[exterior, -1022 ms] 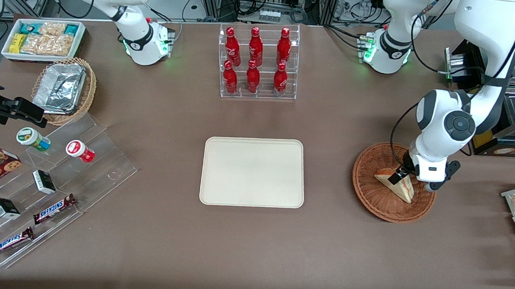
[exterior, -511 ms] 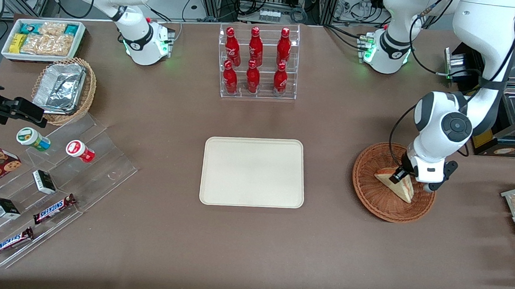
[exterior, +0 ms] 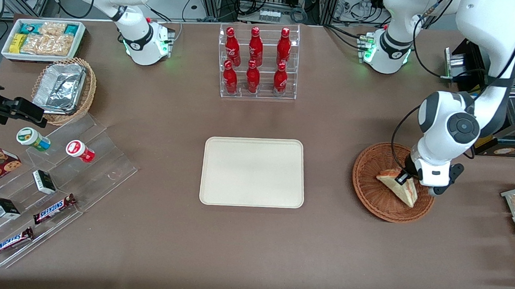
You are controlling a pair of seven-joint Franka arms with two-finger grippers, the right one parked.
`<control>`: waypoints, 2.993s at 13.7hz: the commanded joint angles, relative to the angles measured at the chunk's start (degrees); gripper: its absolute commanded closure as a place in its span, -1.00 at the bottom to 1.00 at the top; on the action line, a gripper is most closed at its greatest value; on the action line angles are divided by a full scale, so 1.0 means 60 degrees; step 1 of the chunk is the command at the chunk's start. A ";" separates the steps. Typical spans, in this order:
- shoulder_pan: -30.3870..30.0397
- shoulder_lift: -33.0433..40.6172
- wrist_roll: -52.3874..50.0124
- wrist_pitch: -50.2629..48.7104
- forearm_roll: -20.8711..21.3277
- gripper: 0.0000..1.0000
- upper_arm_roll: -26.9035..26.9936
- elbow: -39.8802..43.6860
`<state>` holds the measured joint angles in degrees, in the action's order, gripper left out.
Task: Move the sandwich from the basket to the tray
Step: 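Close the left gripper on the sandwich and lift it, then carry the sandwich over the cream tray with the left gripper, then lower the sandwich onto the tray and open the left gripper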
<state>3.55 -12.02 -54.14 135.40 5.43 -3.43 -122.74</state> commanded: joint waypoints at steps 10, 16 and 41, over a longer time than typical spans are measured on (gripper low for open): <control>0.5307 -0.1404 -0.0162 -0.4402 0.0134 1.00 -0.0015 0.5231; 0.6731 -0.3853 -0.0162 -0.3307 0.0164 1.00 0.0000 0.7096; 0.7289 -0.4329 -0.0380 -0.3285 0.1014 -0.98 0.0073 0.7830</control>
<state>47.10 -43.55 -55.11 120.74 11.61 -3.71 -75.00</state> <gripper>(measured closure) 0.004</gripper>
